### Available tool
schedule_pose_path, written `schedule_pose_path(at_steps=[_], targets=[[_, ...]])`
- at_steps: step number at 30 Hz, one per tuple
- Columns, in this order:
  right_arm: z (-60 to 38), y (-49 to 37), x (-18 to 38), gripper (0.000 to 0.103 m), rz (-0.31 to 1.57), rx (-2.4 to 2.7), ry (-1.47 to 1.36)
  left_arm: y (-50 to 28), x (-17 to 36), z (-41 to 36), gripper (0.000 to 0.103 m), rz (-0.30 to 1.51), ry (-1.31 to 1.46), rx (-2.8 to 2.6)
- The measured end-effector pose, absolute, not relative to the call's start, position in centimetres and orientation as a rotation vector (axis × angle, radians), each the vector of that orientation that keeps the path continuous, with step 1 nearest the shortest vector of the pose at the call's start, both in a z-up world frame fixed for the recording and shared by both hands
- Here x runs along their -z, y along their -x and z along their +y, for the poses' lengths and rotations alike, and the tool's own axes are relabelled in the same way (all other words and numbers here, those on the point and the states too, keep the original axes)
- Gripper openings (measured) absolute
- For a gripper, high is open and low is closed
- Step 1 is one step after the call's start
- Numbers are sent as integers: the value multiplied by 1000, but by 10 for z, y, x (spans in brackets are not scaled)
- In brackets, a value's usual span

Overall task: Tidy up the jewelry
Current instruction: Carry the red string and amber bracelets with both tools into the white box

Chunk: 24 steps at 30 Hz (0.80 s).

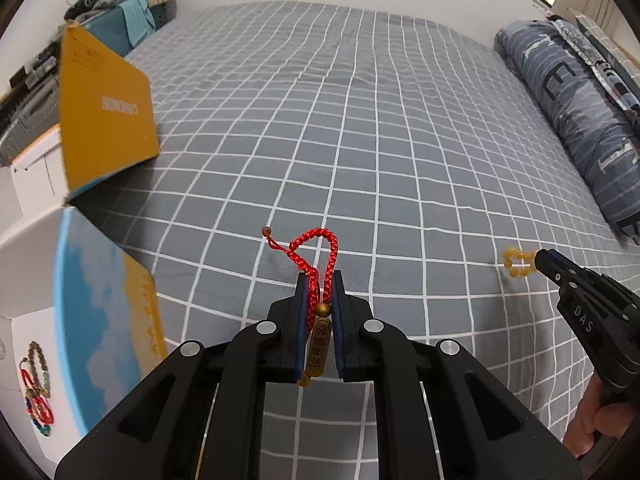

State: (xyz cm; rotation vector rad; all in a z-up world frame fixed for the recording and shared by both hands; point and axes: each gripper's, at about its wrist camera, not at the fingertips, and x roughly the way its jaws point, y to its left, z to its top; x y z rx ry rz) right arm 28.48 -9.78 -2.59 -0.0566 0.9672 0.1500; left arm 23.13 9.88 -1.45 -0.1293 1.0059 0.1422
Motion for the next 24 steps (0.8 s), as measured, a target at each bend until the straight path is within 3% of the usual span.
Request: schedule_pose_path(at_steps=[24], targets=[[-90,-220,-31,9,851,-171,31,-162,-42,122,10,894,104,-100]])
